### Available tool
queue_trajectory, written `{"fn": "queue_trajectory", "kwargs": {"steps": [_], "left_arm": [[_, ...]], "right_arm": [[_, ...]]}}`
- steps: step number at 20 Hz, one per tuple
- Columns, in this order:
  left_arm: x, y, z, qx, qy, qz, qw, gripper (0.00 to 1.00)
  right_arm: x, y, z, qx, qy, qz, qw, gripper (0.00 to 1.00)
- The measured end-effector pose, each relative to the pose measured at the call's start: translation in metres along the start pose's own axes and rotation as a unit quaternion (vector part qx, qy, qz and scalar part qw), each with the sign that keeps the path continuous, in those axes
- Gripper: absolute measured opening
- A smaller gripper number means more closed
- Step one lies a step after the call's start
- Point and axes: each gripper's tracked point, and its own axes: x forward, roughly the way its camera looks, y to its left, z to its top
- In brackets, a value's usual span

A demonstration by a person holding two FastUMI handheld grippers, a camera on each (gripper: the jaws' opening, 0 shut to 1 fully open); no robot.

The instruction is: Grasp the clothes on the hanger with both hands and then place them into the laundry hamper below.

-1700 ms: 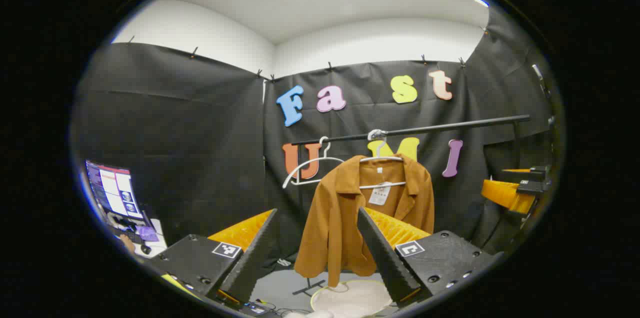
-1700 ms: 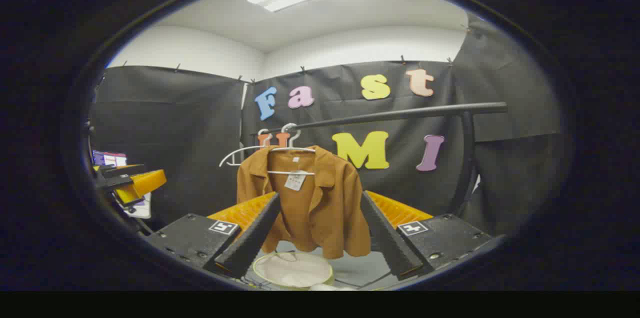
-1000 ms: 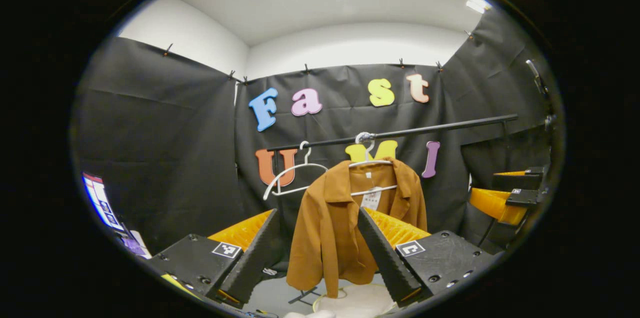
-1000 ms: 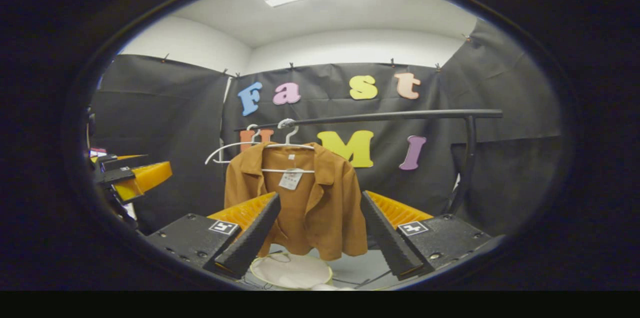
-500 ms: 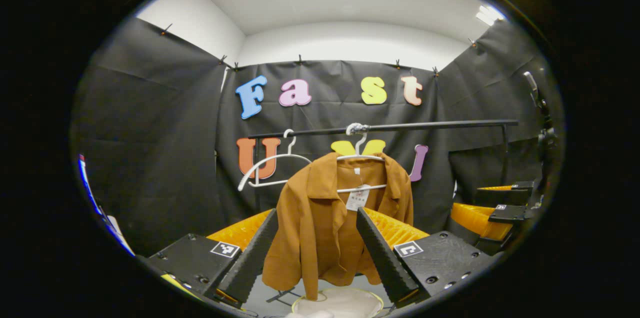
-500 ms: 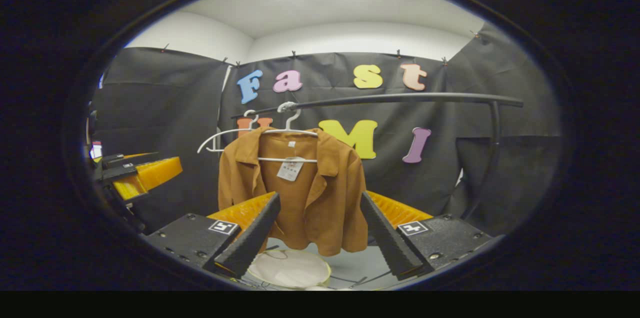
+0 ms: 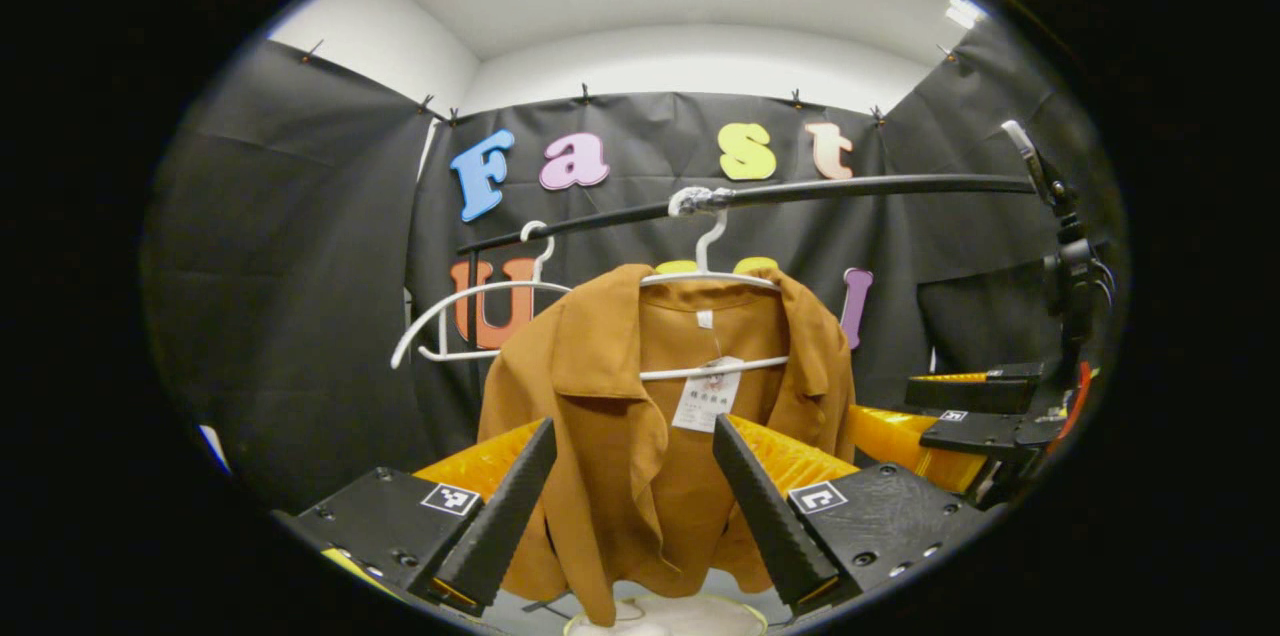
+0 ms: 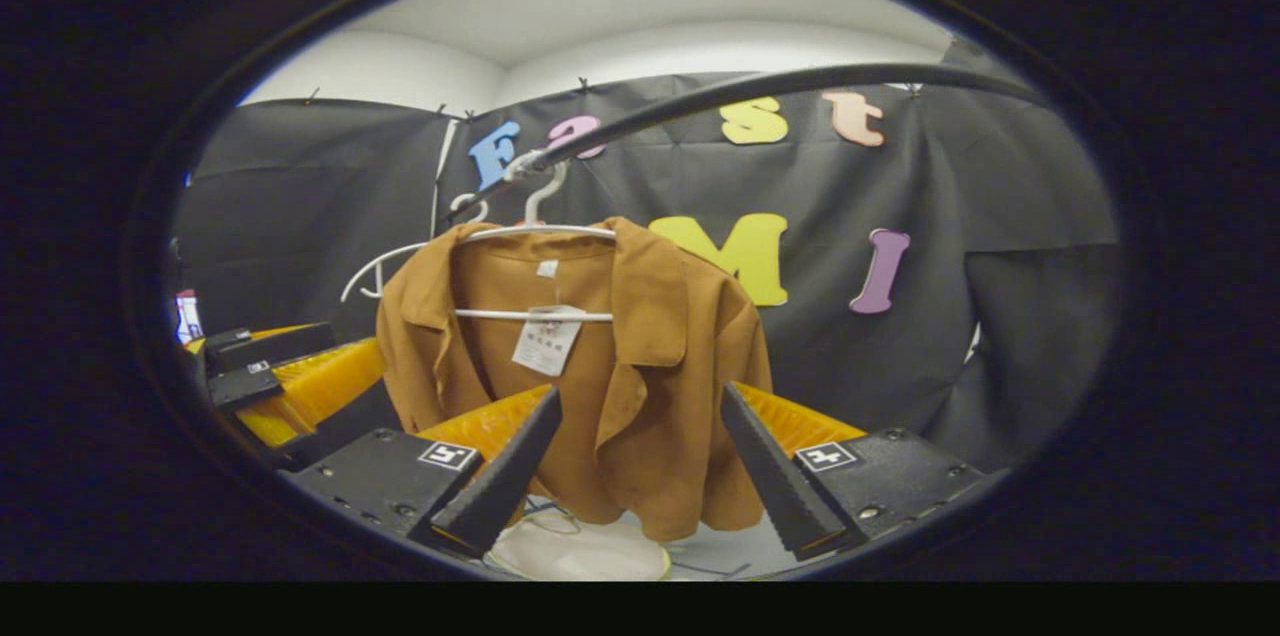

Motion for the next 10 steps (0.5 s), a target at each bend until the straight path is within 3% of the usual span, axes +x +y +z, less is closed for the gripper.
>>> {"fn": "queue_trajectory", "kwargs": {"steps": [2,3,6,10], "left_arm": [[0.026,0.004,-0.009,0.004,0.006,0.018,1.000,0.96],[0.039,0.007,-0.014,0.006,0.010,0.029,1.000,1.00],[0.068,0.020,-0.028,0.015,0.019,0.063,0.998,0.96],[0.087,0.035,-0.036,0.013,0.014,0.092,0.996,0.99]], "right_arm": [[0.032,-0.008,-0.002,-0.003,0.006,0.000,1.000,0.97],[0.046,-0.011,-0.002,-0.002,0.006,0.000,1.000,1.00],[0.080,-0.016,-0.008,0.013,0.017,0.006,1.000,1.00],[0.111,-0.018,-0.011,0.020,0.022,0.010,1.000,0.98]]}}
